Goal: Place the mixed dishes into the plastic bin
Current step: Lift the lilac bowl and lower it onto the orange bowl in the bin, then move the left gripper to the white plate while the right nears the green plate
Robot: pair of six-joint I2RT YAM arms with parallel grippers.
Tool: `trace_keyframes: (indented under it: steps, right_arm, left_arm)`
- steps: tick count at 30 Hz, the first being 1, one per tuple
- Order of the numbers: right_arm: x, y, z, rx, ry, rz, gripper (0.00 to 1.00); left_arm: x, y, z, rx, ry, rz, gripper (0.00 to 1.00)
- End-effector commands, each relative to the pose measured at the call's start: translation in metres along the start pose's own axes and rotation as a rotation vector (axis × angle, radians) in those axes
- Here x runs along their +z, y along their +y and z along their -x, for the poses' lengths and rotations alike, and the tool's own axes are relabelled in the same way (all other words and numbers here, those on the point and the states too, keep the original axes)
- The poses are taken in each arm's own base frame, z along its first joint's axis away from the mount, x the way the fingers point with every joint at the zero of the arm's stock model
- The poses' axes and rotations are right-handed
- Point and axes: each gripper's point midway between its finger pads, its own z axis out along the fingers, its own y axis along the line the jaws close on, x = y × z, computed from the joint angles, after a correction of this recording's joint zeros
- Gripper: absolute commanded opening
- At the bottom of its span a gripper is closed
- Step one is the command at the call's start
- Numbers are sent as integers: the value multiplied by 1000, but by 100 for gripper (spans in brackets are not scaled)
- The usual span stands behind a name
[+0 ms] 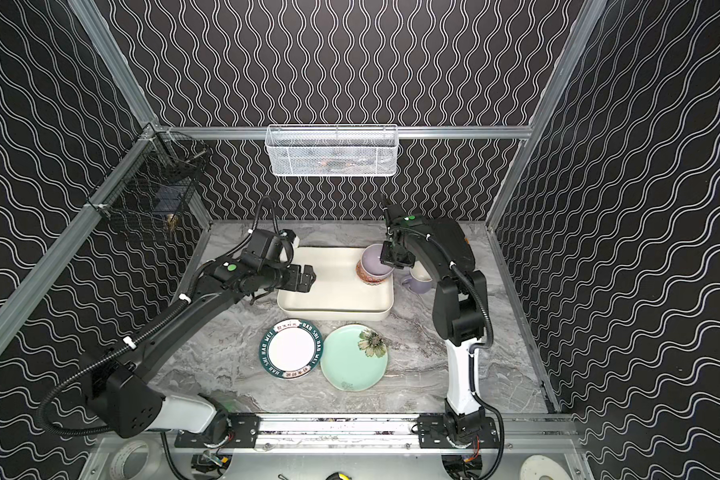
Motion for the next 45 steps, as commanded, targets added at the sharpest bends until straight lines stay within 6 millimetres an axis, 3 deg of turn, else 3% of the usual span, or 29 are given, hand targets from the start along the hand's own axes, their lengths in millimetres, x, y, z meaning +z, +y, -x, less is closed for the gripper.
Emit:
trace_keyframes:
  steps: [1, 11, 20, 26, 29, 33, 36, 39, 40, 45]
  right_arm:
    - [7, 9, 1, -12, 19, 30, 2]
    - [29, 18, -6, -24, 70, 42, 6]
    - [24, 19, -8, -34, 69, 56, 28]
    - [8, 16, -6, -48, 46, 50, 37]
    - [-13, 13, -2, -55, 12, 46, 46]
    - [-45, 10, 1, -69, -49, 59, 51]
    - [-64, 6, -10, -72, -49, 74, 51]
    - [-68, 7, -33, -77, -16, 108, 51]
    - [-78, 8, -41, -85, -29, 129, 52]
    - [-84, 35, -106, -208, 11, 198, 59]
  left_arm:
    - [-3, 9, -2, 6, -1, 16, 99]
    - [4, 13, -4, -2, 16, 13, 99]
    - [9, 13, -5, -11, 30, 7, 99]
    - [10, 12, -4, -18, 30, 0, 99]
    - [9, 14, -4, -21, 28, 8, 99]
    - [5, 17, -10, -30, 33, 22, 98]
    - [2, 22, -24, -44, 58, 37, 99]
    - [-3, 30, -49, -81, 97, 64, 99]
    - [-4, 33, -58, -97, 110, 75, 99]
    - [-15, 52, -118, -200, 187, 142, 99]
